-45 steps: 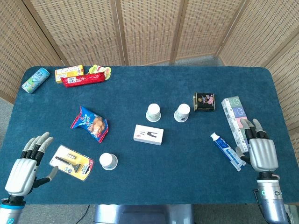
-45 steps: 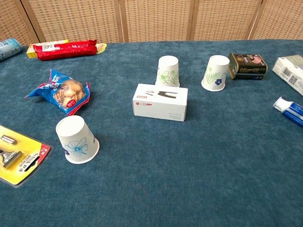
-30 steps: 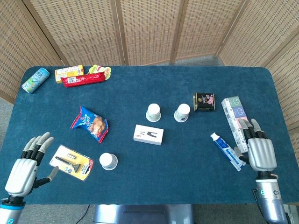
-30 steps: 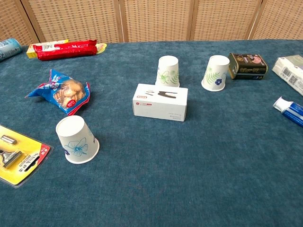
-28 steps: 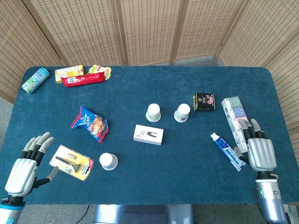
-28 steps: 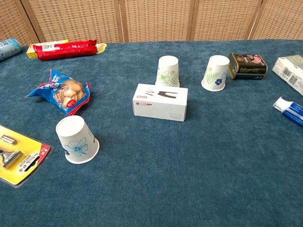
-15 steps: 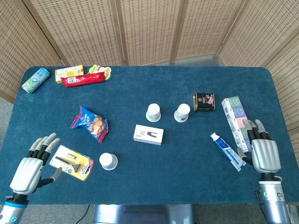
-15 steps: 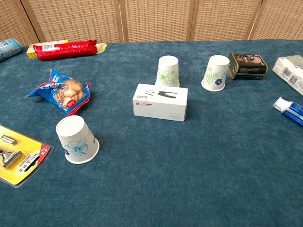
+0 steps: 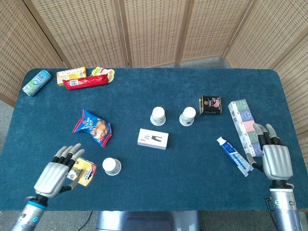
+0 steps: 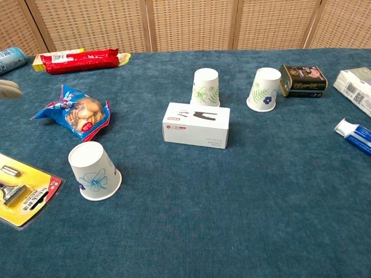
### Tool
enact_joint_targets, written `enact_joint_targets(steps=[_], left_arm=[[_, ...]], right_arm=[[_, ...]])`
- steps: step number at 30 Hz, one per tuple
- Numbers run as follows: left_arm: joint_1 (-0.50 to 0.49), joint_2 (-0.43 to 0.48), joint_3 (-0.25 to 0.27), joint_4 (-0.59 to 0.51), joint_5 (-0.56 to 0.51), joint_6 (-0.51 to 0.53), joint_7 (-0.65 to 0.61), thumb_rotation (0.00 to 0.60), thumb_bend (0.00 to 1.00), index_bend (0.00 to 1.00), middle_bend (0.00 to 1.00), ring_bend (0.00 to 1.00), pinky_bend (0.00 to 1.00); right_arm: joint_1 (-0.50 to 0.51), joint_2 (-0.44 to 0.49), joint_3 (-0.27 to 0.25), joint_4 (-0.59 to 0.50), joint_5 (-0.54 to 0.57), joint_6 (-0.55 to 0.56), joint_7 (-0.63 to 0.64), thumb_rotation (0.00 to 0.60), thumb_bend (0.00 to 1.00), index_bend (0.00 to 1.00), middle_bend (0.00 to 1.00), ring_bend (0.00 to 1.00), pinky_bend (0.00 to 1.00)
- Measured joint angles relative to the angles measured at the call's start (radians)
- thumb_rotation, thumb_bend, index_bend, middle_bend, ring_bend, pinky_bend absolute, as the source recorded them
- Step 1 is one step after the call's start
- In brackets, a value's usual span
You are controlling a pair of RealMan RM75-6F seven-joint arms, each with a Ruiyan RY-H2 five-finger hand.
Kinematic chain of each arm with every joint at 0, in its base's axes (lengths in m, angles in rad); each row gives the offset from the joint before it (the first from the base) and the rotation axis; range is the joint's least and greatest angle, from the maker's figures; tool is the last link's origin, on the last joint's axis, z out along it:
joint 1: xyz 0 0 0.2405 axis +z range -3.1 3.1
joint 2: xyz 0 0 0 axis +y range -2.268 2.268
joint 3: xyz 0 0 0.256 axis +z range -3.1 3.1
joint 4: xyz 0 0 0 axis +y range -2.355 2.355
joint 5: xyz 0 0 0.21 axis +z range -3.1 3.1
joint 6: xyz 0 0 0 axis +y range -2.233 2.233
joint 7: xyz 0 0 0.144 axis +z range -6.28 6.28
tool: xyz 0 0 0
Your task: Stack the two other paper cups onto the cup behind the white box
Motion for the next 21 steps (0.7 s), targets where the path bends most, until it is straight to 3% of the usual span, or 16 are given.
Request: enact_joint_targets(steps=[8,21], left_arm=[[-0.060,-0.083,-0.022,0.015,-0.076,-0.085,0.075,0.600,0.39,0.00,0.00,0.00,0.05],[-0.163,-0.213,-0.068,0.103,-0.185,-0.199,0.069,0.600,0.39,0.00,0.00,0.00,0.10]], right_arm=[[-0.003,0.006,0.001,0.005,0.001,-0.002,0.014,0.600,0.30,0.00,0.14,0.00,0.29],[-0.010,0.017,0.005,0.014,0.004,0.000,0.037,0.600,0.30,0.00,0.14,0.00,0.29]])
